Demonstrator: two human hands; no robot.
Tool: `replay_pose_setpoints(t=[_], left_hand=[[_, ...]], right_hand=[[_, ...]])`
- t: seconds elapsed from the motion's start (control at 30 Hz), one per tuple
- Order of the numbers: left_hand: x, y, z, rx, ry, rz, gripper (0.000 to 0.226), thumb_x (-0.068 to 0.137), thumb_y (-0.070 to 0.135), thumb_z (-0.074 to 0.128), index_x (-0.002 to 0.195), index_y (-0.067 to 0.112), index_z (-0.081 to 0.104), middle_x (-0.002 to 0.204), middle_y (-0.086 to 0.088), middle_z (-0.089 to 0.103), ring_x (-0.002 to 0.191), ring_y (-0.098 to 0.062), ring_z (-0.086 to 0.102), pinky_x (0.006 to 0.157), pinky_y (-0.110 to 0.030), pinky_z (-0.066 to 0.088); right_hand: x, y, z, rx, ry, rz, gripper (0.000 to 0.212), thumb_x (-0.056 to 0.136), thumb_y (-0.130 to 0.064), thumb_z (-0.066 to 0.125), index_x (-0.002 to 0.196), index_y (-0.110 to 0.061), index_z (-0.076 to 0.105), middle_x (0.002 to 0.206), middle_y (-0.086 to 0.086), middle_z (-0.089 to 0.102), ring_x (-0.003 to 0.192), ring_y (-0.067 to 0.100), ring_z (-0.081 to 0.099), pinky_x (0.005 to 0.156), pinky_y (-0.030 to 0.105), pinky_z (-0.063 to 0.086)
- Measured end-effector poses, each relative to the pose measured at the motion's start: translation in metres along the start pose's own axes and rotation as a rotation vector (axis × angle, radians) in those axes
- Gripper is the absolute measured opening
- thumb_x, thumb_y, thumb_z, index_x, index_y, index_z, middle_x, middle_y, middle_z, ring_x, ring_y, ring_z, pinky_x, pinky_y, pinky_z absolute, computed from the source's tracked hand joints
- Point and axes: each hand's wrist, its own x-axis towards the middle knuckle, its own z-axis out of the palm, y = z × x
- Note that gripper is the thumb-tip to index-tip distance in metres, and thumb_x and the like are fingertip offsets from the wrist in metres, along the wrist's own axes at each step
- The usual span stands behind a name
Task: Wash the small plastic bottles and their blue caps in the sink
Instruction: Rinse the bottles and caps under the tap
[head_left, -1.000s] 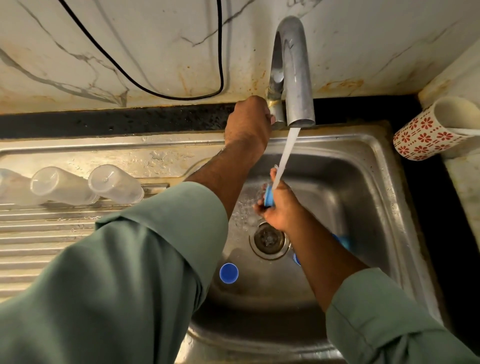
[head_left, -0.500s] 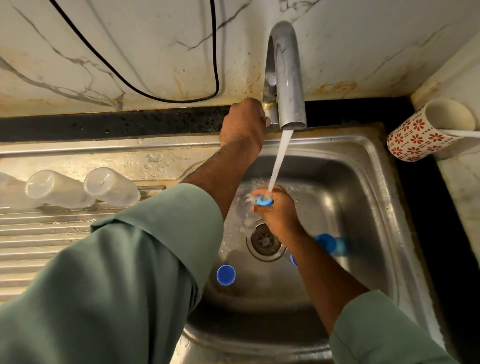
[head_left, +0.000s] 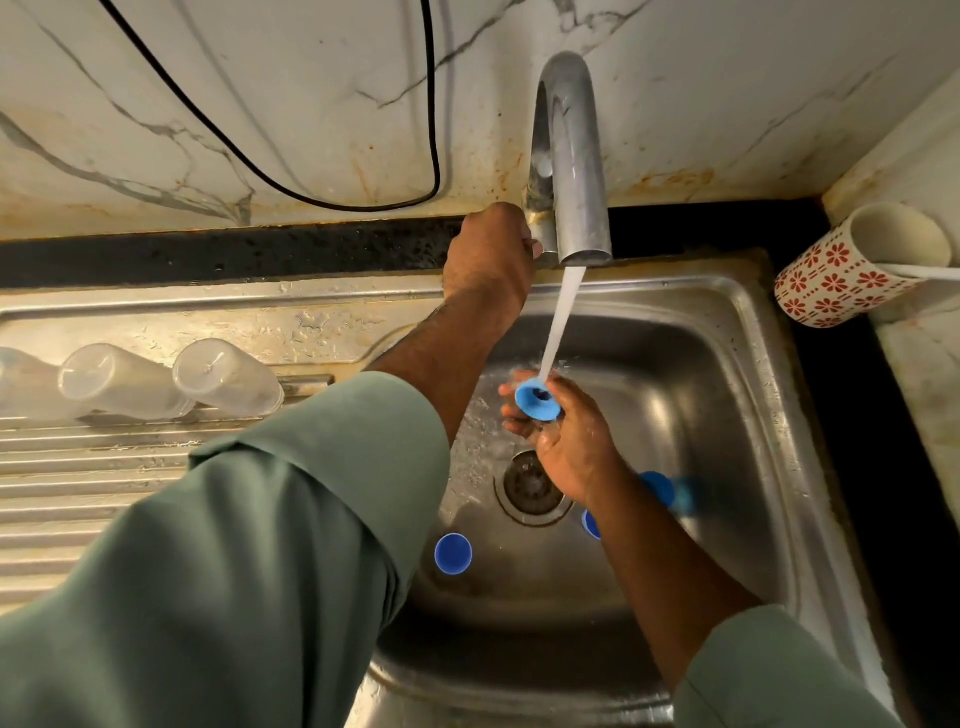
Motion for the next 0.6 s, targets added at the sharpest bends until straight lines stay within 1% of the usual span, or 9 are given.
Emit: replay_pose_setpoints(t=[0.13,0.2,0.27,0.33,0.37,0.43,0.47,0.53,0.6], left_hand=[[0.001,-0.001,0.001,0.001,-0.021,0.001,0.026,0.098,0.018,0.061,0.122,0.007,0.058,0.118,-0.012,0.063,0.107,-0.027,0.060,0.084,-0.032,0.047],[0.004,-0.001,0.000,-0.018,-0.028,-0.005,0.027,0.097,0.017,0.062,0.121,0.008,0.058,0.110,-0.009,0.060,0.101,-0.024,0.058,0.083,-0.031,0.045],[0.007,0.001,0.001,-0.047,-0.047,0.002,0.026,0.098,0.016,0.060,0.122,0.007,0.057,0.106,-0.007,0.058,0.098,-0.022,0.057,0.087,-0.031,0.048],[0.005,0.006,0.002,-0.072,-0.079,0.023,0.029,0.102,0.012,0.051,0.128,0.000,0.054,0.120,-0.019,0.061,0.110,-0.035,0.059,0.100,-0.044,0.049],[0.001,0.008,0.001,-0.068,-0.124,0.049,0.033,0.104,0.008,0.041,0.132,-0.008,0.049,0.129,-0.031,0.055,0.120,-0.046,0.053,0.105,-0.052,0.044],[-0.003,0.010,0.001,-0.062,-0.191,0.140,0.040,0.105,-0.001,0.024,0.137,-0.022,0.035,0.140,-0.043,0.038,0.132,-0.057,0.036,0.111,-0.061,0.030],[-0.004,0.011,-0.001,-0.032,-0.222,0.147,0.039,0.104,-0.003,0.026,0.137,-0.021,0.035,0.141,-0.042,0.038,0.134,-0.055,0.036,0.112,-0.059,0.030],[-0.006,0.009,-0.008,0.040,-0.207,0.175,0.036,0.100,-0.001,0.044,0.134,-0.011,0.049,0.135,-0.031,0.052,0.128,-0.044,0.048,0.107,-0.050,0.039],[-0.015,0.001,-0.014,0.114,-0.202,0.212,0.036,0.096,0.003,0.053,0.133,0.001,0.055,0.130,-0.021,0.059,0.121,-0.036,0.055,0.102,-0.043,0.045]], right_hand=[[0.001,-0.005,0.010,0.114,-0.006,0.095,0.044,0.102,-0.037,0.035,0.092,-0.008,0.067,0.090,0.014,0.069,0.073,0.020,0.067,0.070,0.031,0.055],[-0.002,-0.007,0.012,0.154,-0.005,0.105,0.044,0.103,-0.035,0.035,0.093,-0.007,0.067,0.085,0.012,0.070,0.075,0.023,0.069,0.072,0.033,0.058],[-0.003,-0.009,0.014,0.195,-0.003,0.101,0.036,0.103,-0.028,0.039,0.100,-0.003,0.065,0.089,0.016,0.069,0.085,0.030,0.071,0.080,0.040,0.059],[-0.005,-0.012,0.013,0.142,-0.010,0.077,0.024,0.099,-0.019,0.046,0.099,-0.003,0.065,0.100,0.019,0.067,0.100,0.037,0.068,0.090,0.043,0.055],[-0.007,-0.014,0.012,0.100,-0.019,0.056,0.019,0.095,-0.015,0.051,0.095,-0.005,0.067,0.104,0.017,0.067,0.108,0.038,0.065,0.094,0.043,0.053],[-0.011,-0.020,0.013,0.006,-0.048,0.003,0.021,0.092,-0.010,0.055,0.083,-0.013,0.075,0.098,0.007,0.073,0.112,0.035,0.063,0.098,0.041,0.050],[-0.014,-0.025,0.013,-0.071,-0.050,-0.045,0.023,0.092,-0.008,0.056,0.083,-0.015,0.076,0.095,0.003,0.074,0.109,0.030,0.064,0.097,0.038,0.051],[-0.024,-0.041,0.018,-0.267,-0.036,-0.200,0.016,0.090,-0.007,0.062,0.094,-0.017,0.073,0.096,-0.001,0.074,0.099,0.016,0.068,0.086,0.026,0.054],[-0.035,-0.059,0.020,-0.464,-0.031,-0.440,0.025,0.084,-0.005,0.071,0.100,-0.024,0.072,0.101,-0.004,0.072,0.092,0.003,0.067,0.078,0.018,0.052]])
